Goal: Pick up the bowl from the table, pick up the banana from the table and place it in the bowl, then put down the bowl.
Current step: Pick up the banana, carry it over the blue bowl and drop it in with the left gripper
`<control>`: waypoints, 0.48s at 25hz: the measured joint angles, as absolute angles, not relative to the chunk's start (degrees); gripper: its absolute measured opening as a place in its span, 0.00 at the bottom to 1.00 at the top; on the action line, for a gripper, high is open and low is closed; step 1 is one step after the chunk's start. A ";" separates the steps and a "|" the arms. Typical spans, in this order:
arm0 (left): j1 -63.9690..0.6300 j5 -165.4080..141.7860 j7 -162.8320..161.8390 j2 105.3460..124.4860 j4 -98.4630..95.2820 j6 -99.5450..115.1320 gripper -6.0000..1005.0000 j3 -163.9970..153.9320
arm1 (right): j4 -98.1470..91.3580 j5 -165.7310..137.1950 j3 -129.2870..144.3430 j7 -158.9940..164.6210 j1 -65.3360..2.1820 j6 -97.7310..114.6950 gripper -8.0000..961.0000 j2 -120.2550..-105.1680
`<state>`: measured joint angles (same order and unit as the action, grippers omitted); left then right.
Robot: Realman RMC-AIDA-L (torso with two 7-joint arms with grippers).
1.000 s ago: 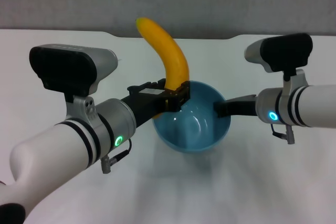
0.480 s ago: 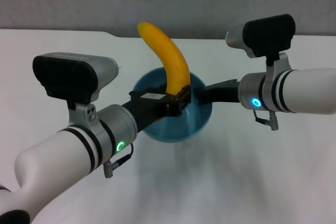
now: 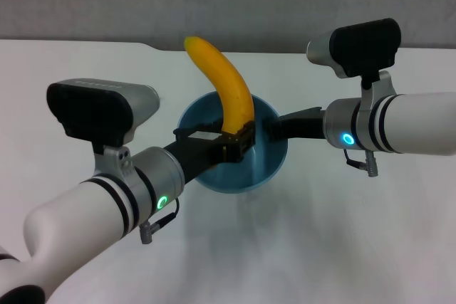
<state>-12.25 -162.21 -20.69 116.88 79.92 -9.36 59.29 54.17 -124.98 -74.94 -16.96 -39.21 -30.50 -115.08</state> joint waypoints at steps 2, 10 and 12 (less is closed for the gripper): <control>-13.14 -162.40 -20.66 116.83 78.85 -9.25 0.50 58.88 | 54.21 -124.97 -74.96 -16.96 -39.09 -30.50 0.04 -115.06; -12.53 -162.77 -20.30 116.80 79.02 -9.10 0.67 59.45 | 54.21 -125.09 -74.97 -16.96 -38.93 -30.79 0.04 -115.04; -12.40 -162.86 -19.89 116.80 79.14 -9.09 0.75 59.47 | 54.18 -125.12 -75.00 -16.96 -38.88 -30.95 0.04 -115.05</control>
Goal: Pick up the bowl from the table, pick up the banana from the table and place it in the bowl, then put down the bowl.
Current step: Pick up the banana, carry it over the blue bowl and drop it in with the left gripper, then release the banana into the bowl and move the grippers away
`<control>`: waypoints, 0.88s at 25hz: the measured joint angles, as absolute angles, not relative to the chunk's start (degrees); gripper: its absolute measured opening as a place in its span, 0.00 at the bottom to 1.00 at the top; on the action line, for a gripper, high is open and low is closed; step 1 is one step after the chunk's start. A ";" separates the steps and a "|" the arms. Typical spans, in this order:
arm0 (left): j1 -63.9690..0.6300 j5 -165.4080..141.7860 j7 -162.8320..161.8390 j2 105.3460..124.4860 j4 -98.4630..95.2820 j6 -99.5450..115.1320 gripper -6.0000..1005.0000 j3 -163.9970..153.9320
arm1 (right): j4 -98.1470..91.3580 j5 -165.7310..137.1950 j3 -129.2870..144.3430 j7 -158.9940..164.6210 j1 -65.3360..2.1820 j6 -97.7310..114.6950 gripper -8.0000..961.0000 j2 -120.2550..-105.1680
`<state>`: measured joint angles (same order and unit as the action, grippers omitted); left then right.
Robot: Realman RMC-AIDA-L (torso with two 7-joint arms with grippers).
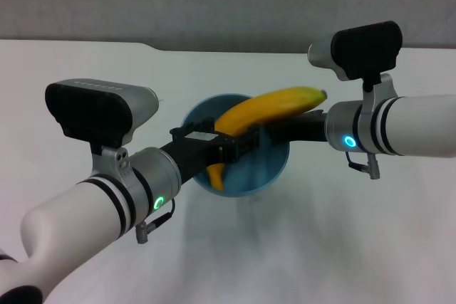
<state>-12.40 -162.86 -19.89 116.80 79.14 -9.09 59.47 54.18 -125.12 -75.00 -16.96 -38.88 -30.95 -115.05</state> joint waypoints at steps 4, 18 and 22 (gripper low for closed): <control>-11.75 -162.87 -18.42 116.80 79.80 -9.11 0.81 59.97 | 53.74 -125.14 -75.24 -16.96 -38.82 -31.19 0.04 -115.04; -8.12 -162.88 -13.62 116.78 75.17 -11.76 0.89 72.58 | 44.21 -125.03 -78.65 -17.07 -45.96 -37.09 0.04 -114.80; -7.56 -162.85 -13.31 116.80 72.91 -11.94 0.89 75.28 | 39.49 -124.99 -80.18 -17.30 -49.72 -38.52 0.04 -114.80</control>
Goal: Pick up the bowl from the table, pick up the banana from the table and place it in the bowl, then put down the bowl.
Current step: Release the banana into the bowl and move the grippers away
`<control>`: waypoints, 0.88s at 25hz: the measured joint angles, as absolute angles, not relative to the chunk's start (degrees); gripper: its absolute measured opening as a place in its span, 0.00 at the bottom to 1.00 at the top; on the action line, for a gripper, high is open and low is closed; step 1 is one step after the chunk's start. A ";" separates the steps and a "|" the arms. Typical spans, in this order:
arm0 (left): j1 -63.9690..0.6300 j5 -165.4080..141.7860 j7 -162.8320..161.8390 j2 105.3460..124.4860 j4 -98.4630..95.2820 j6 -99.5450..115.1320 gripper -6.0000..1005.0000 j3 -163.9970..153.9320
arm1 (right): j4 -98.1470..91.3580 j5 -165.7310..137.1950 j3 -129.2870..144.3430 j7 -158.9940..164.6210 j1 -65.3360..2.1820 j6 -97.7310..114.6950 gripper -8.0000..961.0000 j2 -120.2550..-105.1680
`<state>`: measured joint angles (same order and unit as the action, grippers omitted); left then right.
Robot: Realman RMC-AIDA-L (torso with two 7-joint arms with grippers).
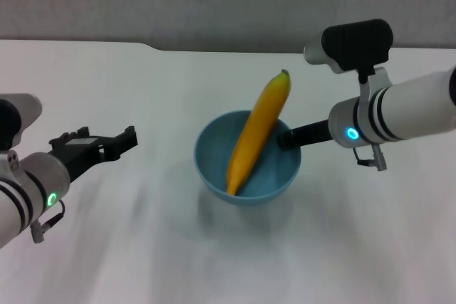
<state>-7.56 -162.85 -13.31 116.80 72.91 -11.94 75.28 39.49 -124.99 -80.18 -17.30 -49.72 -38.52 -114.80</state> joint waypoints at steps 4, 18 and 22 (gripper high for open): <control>-7.44 -162.83 -13.28 116.91 71.78 -11.46 0.89 75.79 | 34.85 -123.24 -83.08 -20.17 -52.80 -39.91 0.04 -114.87; -7.23 -162.87 -13.18 116.89 70.25 -10.63 0.89 76.71 | 24.15 -114.51 -83.27 -28.75 -56.09 -38.32 0.04 -115.04; -7.21 -162.86 -13.18 116.89 70.13 -10.55 0.89 76.73 | 23.56 -114.48 -83.31 -28.77 -56.48 -38.67 0.04 -115.01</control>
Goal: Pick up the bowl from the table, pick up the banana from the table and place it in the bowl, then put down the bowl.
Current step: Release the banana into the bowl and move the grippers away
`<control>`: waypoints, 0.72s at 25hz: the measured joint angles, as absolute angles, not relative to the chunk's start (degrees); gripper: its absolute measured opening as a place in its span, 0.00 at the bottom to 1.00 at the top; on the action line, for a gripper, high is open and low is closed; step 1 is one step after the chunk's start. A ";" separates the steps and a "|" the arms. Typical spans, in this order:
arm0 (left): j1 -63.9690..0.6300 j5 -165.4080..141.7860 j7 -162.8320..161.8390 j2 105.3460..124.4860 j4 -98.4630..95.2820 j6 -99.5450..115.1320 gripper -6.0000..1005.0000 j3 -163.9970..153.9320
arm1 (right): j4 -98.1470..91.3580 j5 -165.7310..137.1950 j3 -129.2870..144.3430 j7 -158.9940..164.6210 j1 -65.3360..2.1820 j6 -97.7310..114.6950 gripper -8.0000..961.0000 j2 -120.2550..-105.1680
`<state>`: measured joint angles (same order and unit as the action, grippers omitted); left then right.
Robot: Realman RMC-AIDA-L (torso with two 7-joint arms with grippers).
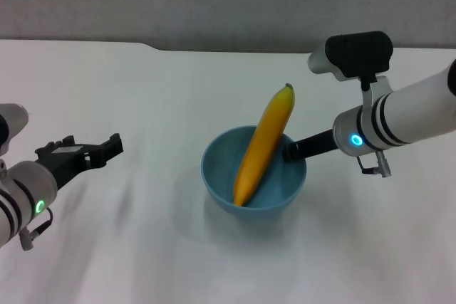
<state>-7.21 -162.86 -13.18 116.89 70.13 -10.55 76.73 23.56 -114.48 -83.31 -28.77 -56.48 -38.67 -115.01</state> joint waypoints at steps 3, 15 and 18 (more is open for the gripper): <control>-7.23 -162.81 -13.18 116.89 69.78 -10.52 0.89 76.73 | 23.54 -114.44 -83.30 -28.79 -56.08 -39.03 0.04 -115.06; -7.19 -162.73 -13.18 116.89 69.57 -10.23 0.89 76.73 | 23.38 -114.43 -82.84 -28.64 -55.37 -38.65 0.04 -115.05; -7.11 -162.72 -13.18 116.89 69.43 -9.85 0.89 76.73 | 23.39 -114.43 -82.80 -28.73 -55.02 -38.57 0.04 -115.08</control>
<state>-7.11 -162.72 -13.18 116.89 69.43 -9.85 76.73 23.39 -114.43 -82.80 -28.73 -55.02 -38.57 -115.08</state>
